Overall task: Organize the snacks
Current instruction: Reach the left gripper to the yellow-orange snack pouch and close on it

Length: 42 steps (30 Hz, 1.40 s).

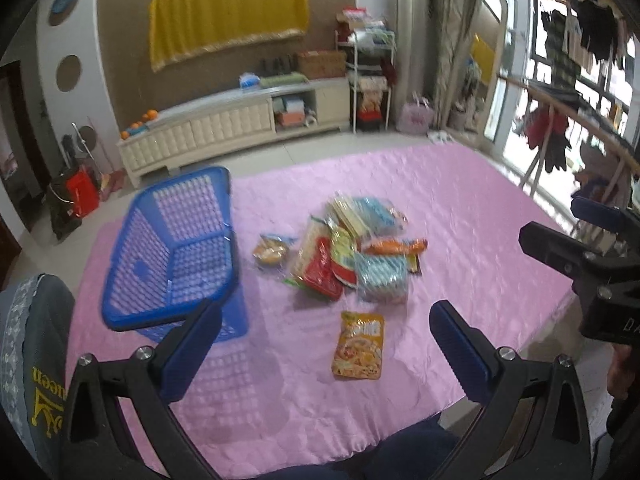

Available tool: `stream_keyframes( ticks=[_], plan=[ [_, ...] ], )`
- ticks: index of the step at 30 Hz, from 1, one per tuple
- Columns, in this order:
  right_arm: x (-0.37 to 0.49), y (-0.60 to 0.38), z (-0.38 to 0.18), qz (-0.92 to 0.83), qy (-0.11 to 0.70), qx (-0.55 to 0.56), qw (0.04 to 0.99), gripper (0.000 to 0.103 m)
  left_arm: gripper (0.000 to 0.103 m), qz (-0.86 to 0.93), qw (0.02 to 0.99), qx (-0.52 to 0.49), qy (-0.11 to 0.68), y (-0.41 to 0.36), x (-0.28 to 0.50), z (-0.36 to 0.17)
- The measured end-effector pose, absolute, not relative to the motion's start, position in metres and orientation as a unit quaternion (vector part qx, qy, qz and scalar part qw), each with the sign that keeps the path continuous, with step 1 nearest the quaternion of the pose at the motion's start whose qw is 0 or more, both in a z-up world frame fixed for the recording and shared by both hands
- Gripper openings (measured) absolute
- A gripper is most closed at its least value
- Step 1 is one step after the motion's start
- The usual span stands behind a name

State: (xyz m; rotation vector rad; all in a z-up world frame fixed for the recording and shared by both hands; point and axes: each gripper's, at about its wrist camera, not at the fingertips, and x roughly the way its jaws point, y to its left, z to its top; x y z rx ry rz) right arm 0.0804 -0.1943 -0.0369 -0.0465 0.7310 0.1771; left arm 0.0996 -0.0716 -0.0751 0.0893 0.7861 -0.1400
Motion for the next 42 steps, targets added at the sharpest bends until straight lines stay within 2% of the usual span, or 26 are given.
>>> stream_keyframes(
  ticks=[14,21,29,30,33,35,38,40,42],
  plan=[
    [0.121,-0.225,-0.143,0.058,0.473,-0.002,0.879,0.103,0.103,-0.12,0.858,0.072,0.495,-0.1,0.16,-0.162],
    [0.125,-0.234,-0.16,0.055,0.492,0.01,0.869,0.103,0.103,-0.137,0.815,0.086,0.557,-0.11,0.192,-0.209],
    [0.129,-0.236,-0.17,0.054,0.498,0.012,0.865,0.103,0.103,-0.13,0.807,0.137,0.559,-0.117,0.194,-0.228],
    [0.129,-0.235,-0.171,0.054,0.499,0.013,0.865,0.103,0.101,-0.13,0.806,0.142,0.561,-0.118,0.194,-0.23],
    [0.128,-0.235,-0.173,0.054,0.501,0.012,0.864,0.103,0.081,-0.124,0.792,0.122,0.585,-0.113,0.198,-0.243],
    [0.128,-0.235,-0.175,0.053,0.502,0.013,0.863,0.103,0.076,-0.13,0.793,0.093,0.587,-0.107,0.198,-0.242],
    [0.128,-0.235,-0.177,0.051,0.505,0.014,0.861,0.103,0.066,-0.139,0.794,0.103,0.582,-0.11,0.19,-0.238],
    [0.129,-0.234,-0.178,0.051,0.507,0.013,0.86,0.103,0.052,-0.151,0.792,0.114,0.58,-0.117,0.181,-0.237],
    [0.13,-0.231,-0.18,0.052,0.507,0.015,0.86,0.103,0.045,-0.167,0.791,0.129,0.575,-0.124,0.176,-0.237]
  ],
)
